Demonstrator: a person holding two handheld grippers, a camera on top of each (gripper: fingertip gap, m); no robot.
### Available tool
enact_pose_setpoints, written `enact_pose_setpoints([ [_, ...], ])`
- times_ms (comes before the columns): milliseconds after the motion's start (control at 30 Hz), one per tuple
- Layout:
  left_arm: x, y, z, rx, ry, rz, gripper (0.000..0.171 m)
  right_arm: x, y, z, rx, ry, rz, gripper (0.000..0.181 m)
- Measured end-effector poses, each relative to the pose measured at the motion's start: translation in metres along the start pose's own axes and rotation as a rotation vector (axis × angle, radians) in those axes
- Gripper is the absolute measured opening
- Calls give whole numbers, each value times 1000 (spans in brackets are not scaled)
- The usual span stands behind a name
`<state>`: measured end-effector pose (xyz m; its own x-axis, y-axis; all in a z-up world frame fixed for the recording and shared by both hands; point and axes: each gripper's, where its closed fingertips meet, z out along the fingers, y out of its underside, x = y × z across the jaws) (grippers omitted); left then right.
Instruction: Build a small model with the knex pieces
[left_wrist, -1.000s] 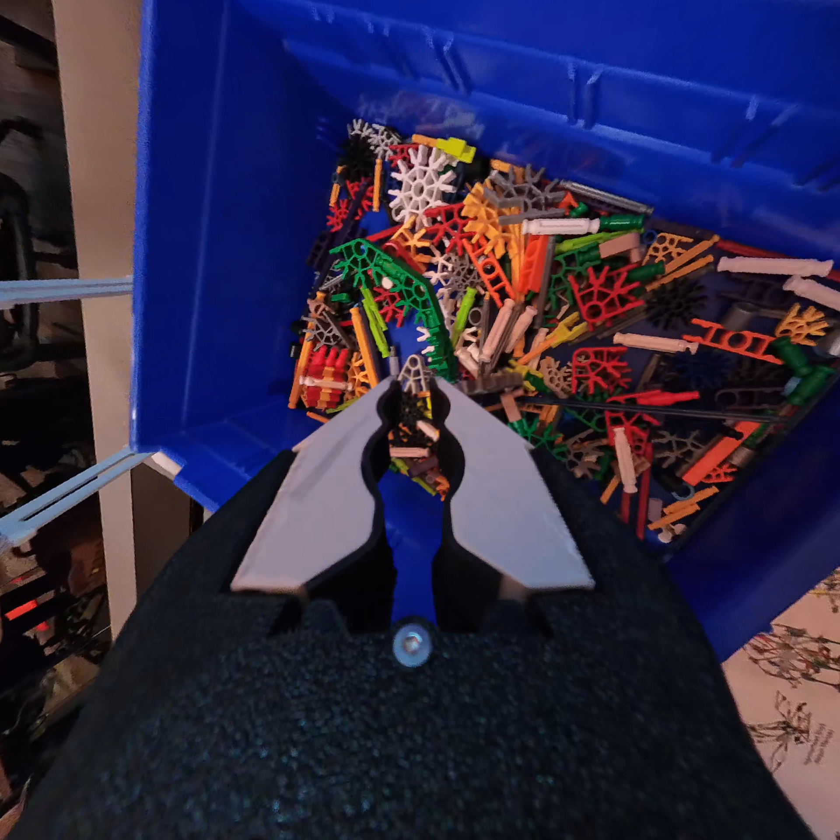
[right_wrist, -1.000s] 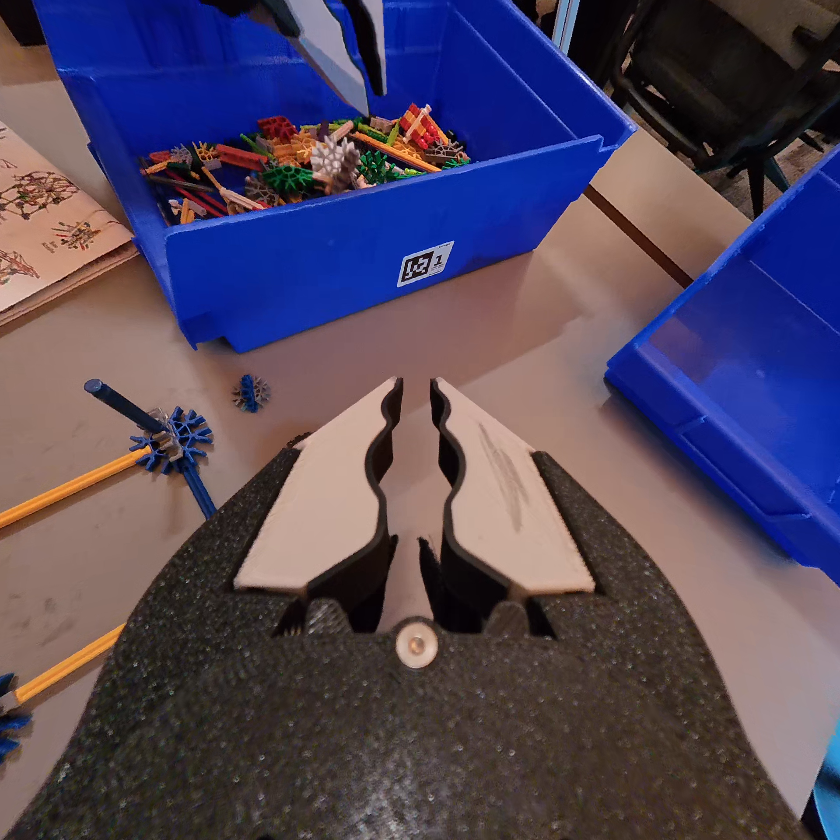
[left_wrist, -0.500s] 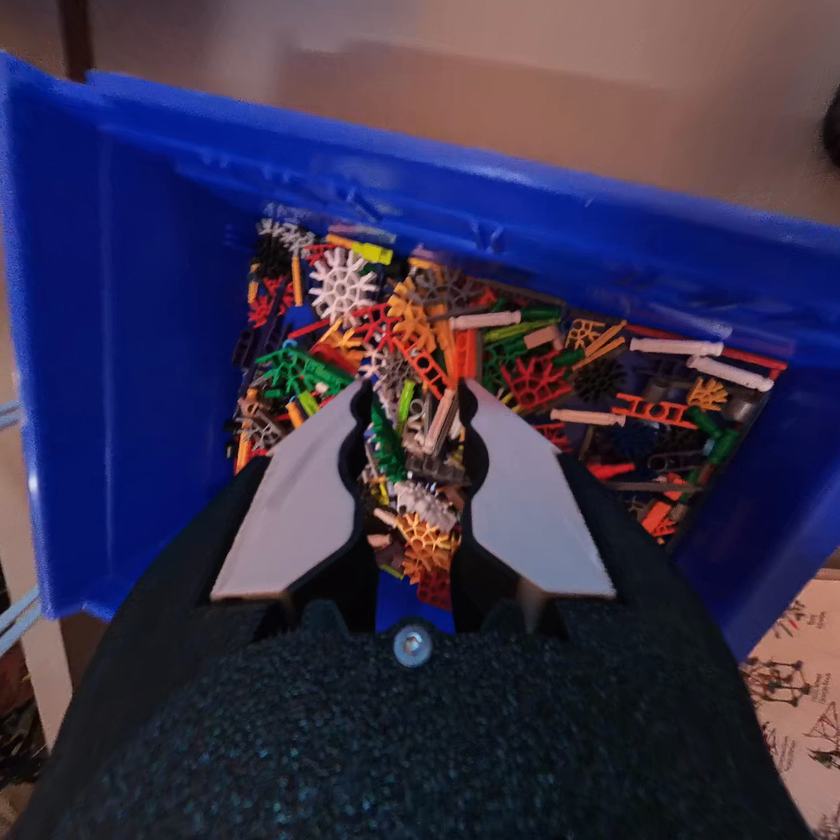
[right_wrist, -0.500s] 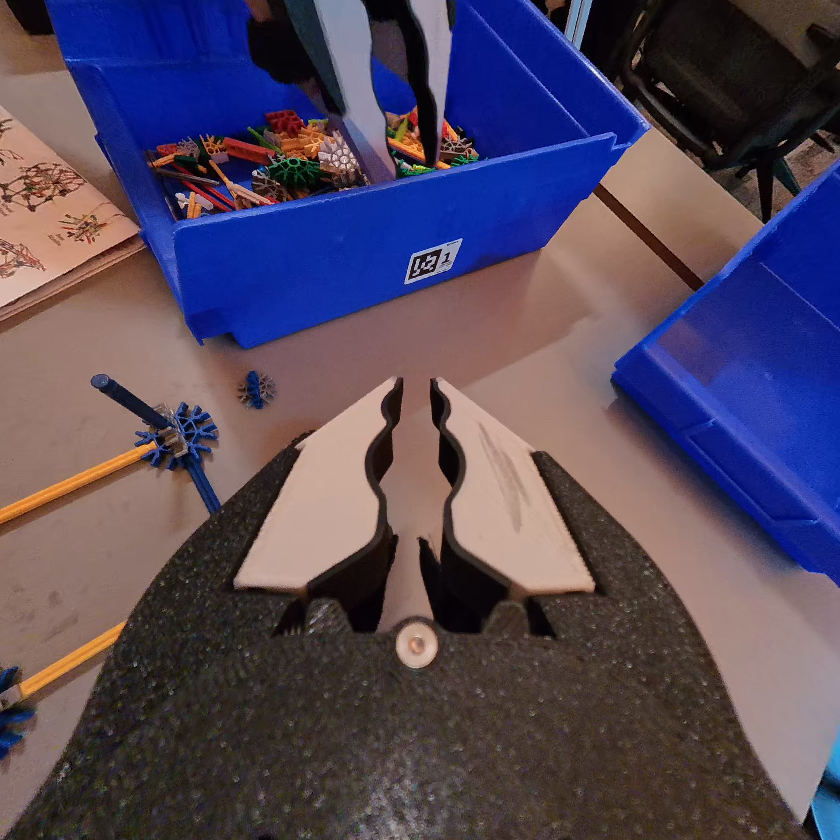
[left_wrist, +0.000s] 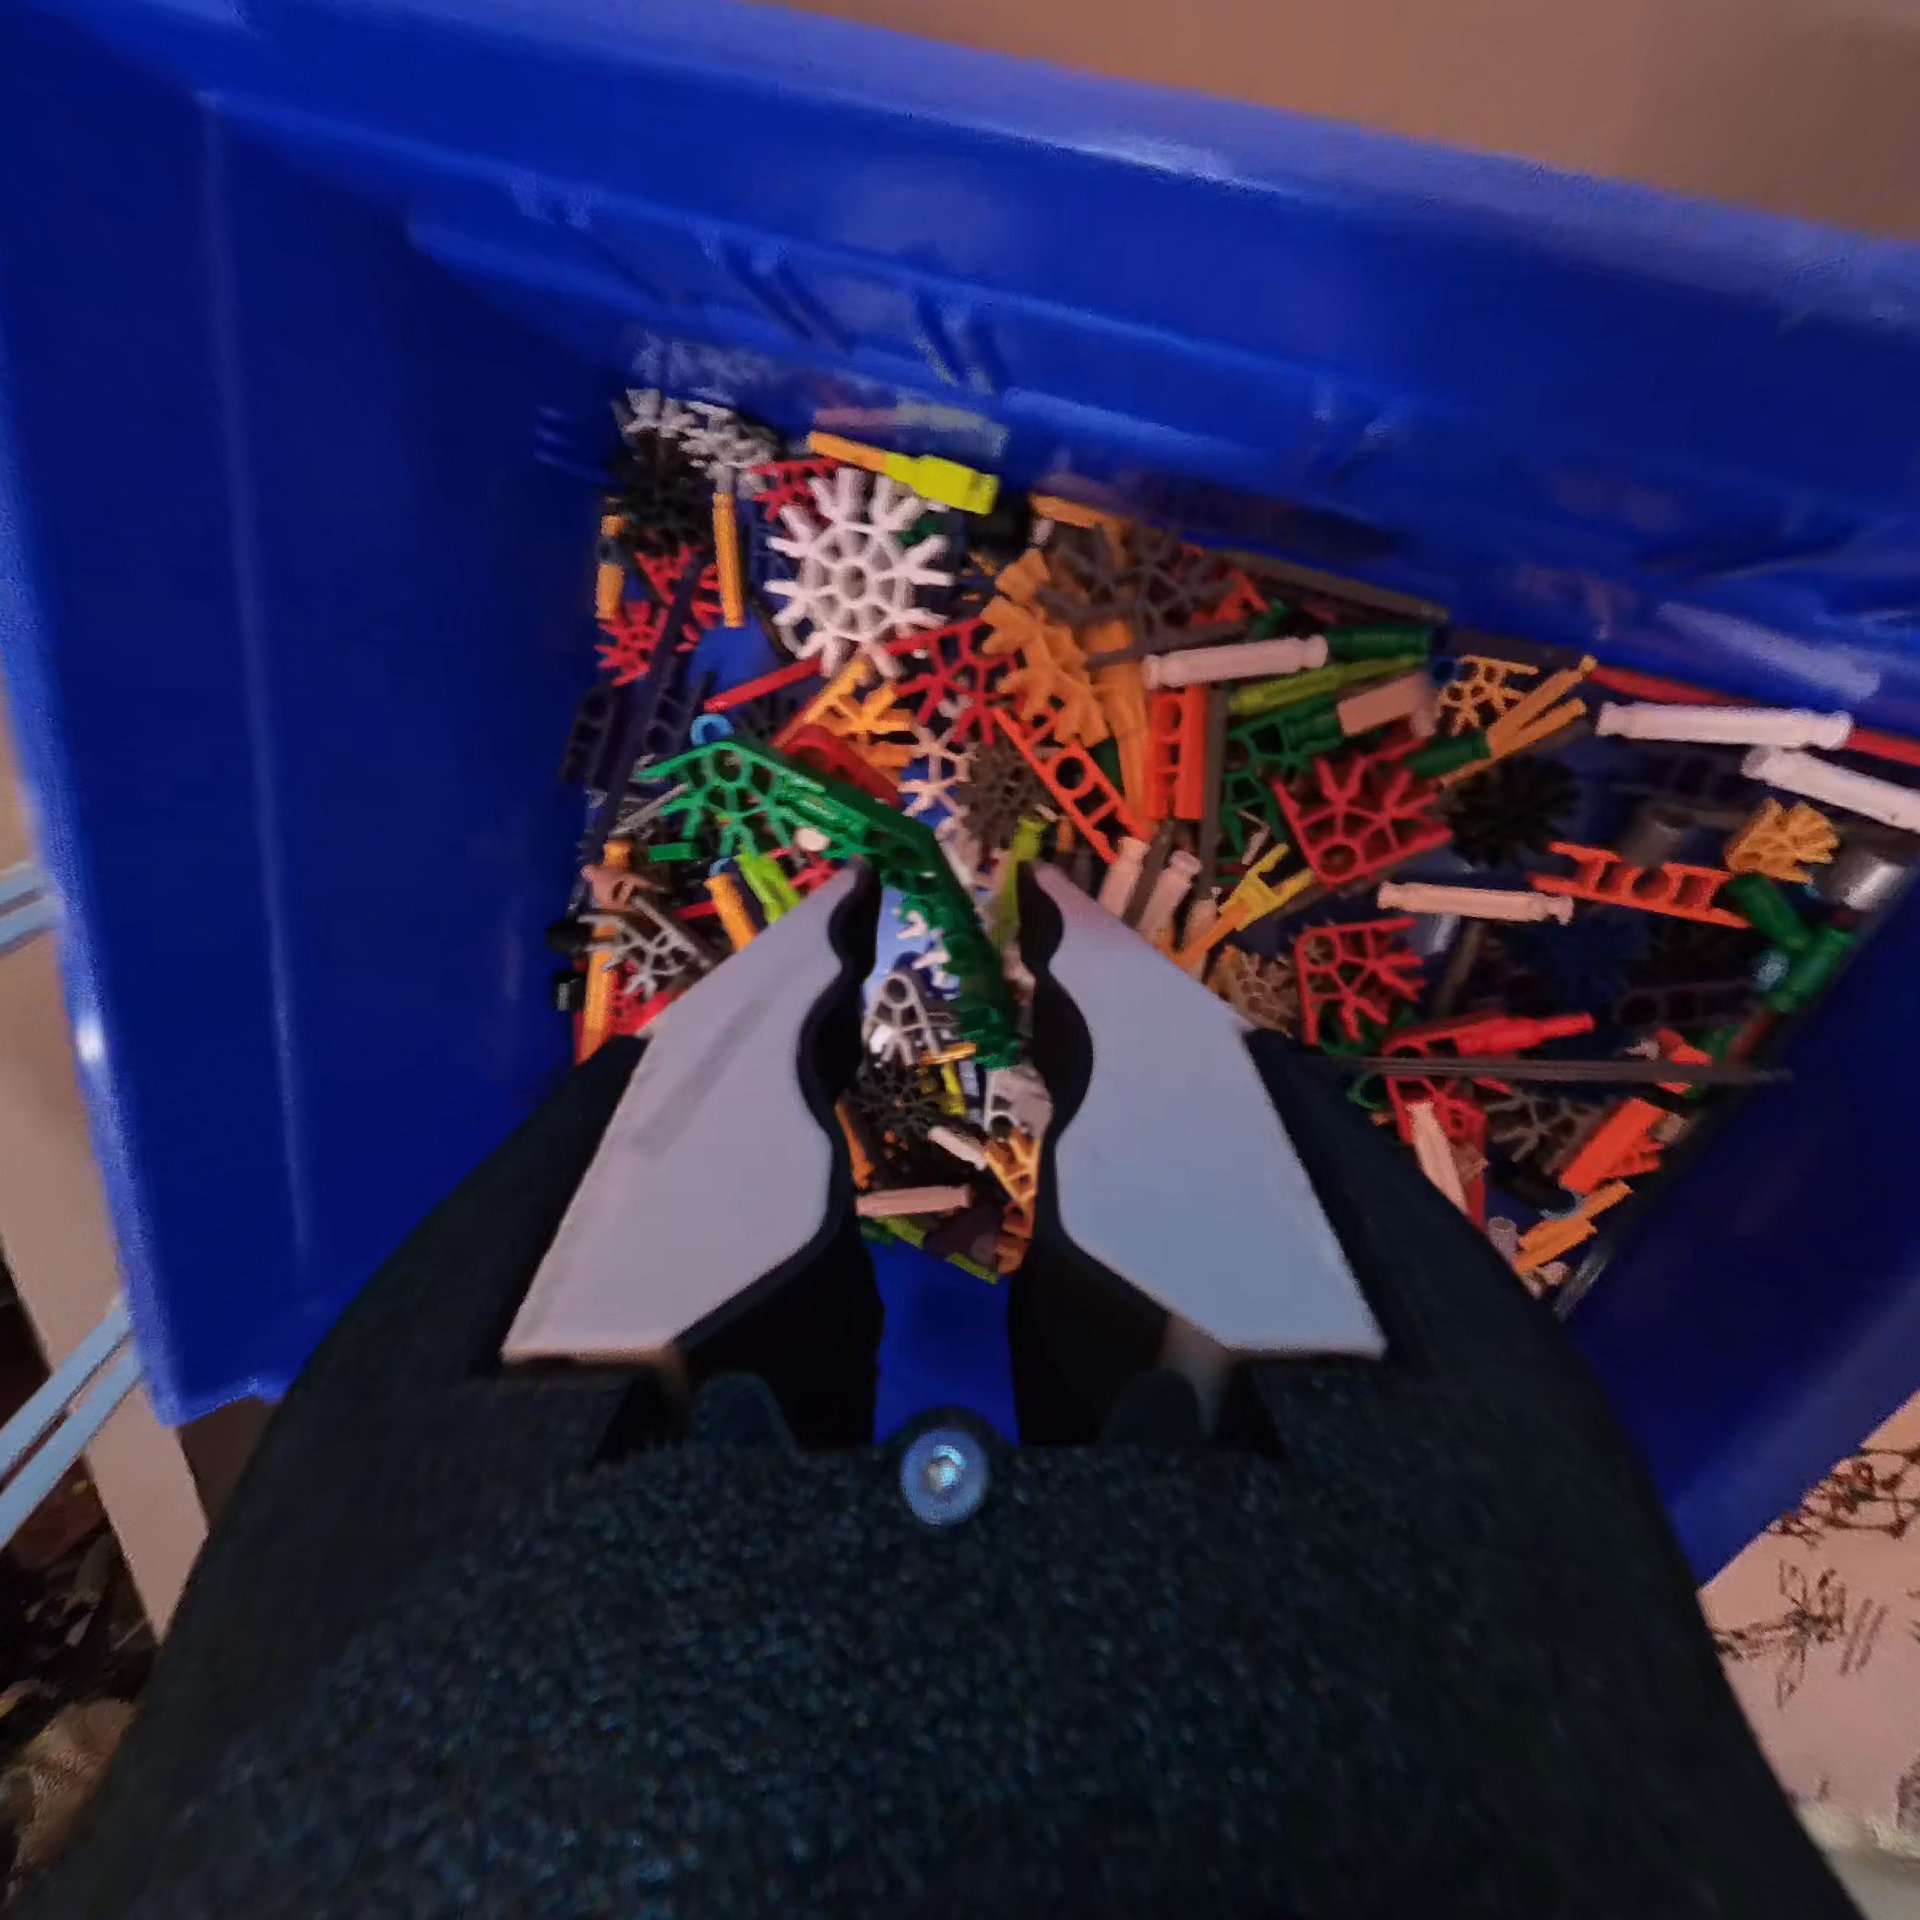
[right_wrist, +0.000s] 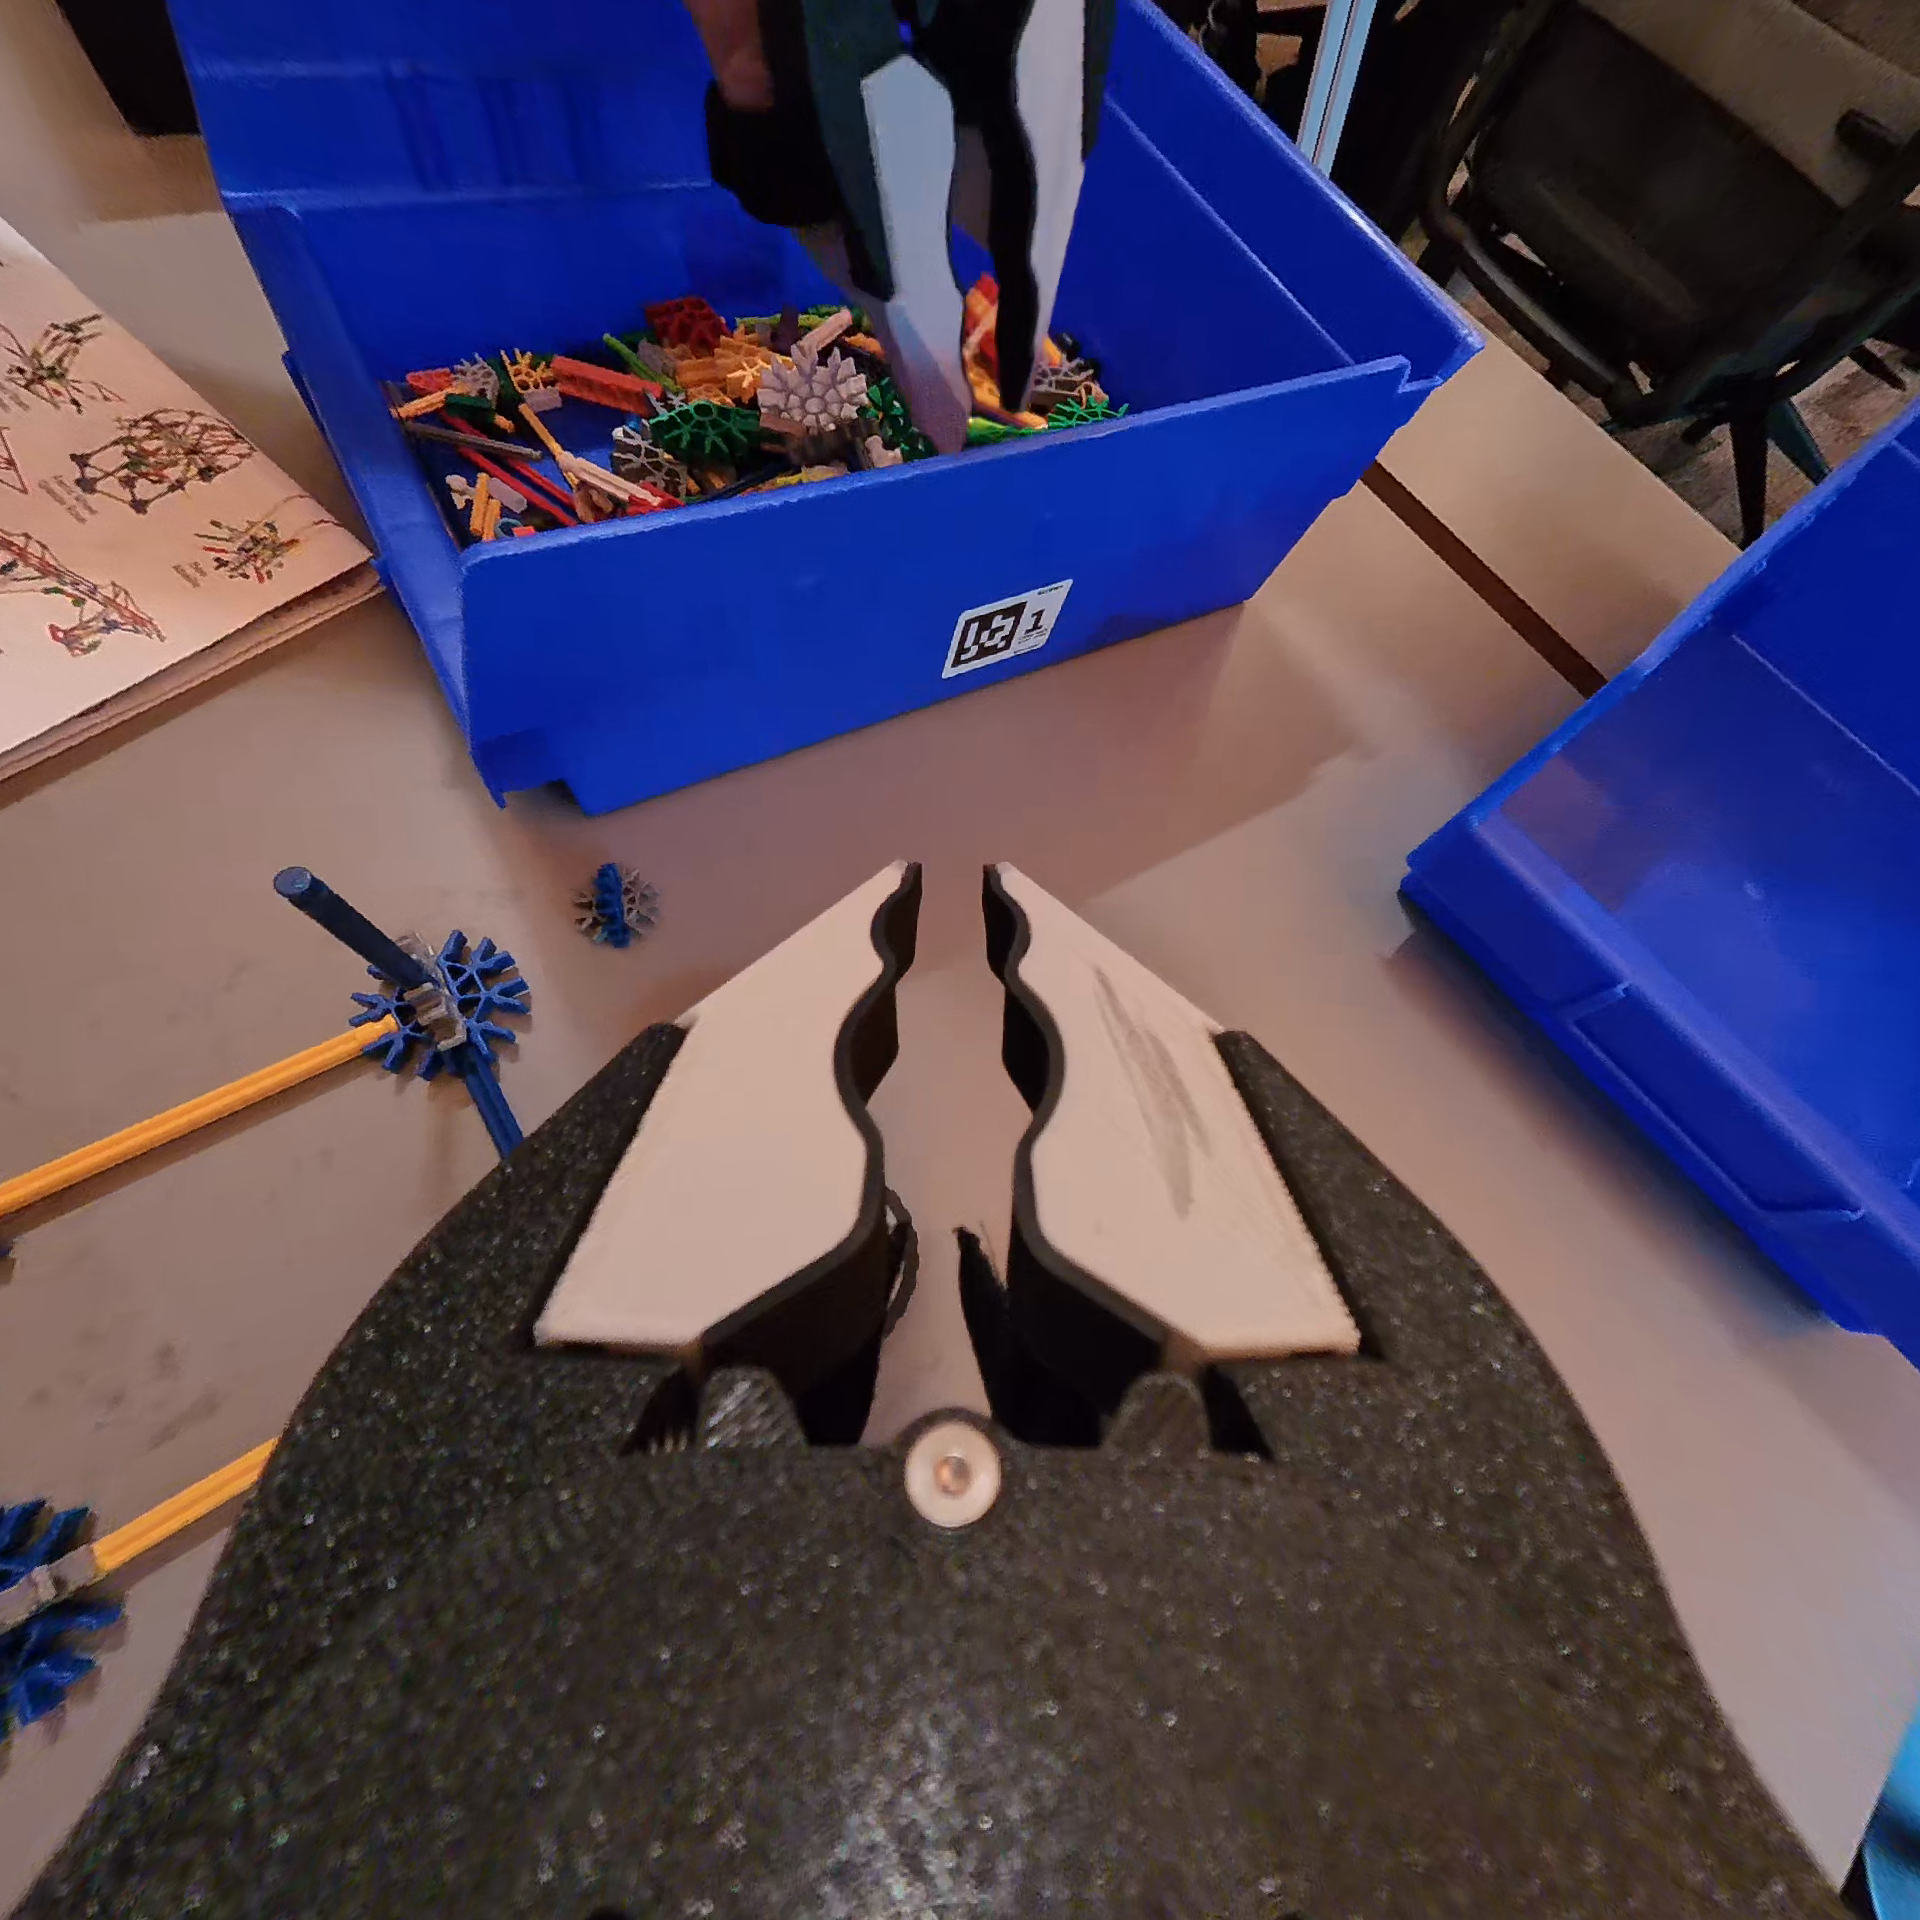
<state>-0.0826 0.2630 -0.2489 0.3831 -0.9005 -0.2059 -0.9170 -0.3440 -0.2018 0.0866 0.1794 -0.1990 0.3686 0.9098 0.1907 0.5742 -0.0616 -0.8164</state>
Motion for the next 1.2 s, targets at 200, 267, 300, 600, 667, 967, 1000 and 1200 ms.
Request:
enact_pose_setpoints([
  [200, 15, 6, 12, -48, 39, 47, 23, -1, 1, 1, -7, -3, -4, 12],
  [267, 19, 13, 11, -82, 62, 46, 20, -1, 1, 1, -8, -3, -5, 12],
  [300, 19, 17, 9, -106, 72, 43, 15, -1, 1, 1, -8, -4, -5, 12],
  [600, 10, 16, 2, -85, 29, 34, 16, -3, 1, 1, -11, -10, -12, 12],
  [667, 18, 14, 6, -93, 51, 56, 17, -4, 2, 2, -13, -11, -13, 12],
  [967, 32, 24, 8, -127, 121, 64, 30, -5, 1, 1, -14, -16, -18, 12],
  [1000, 33, 20, 6, -100, 127, 52, 30, -5, 2, 1, -15, -17, -20, 12],
  [1200, 44, 17, 0, -64, 175, 41, 29, -5, 2, 1, -16, -16, -21, 11],
])
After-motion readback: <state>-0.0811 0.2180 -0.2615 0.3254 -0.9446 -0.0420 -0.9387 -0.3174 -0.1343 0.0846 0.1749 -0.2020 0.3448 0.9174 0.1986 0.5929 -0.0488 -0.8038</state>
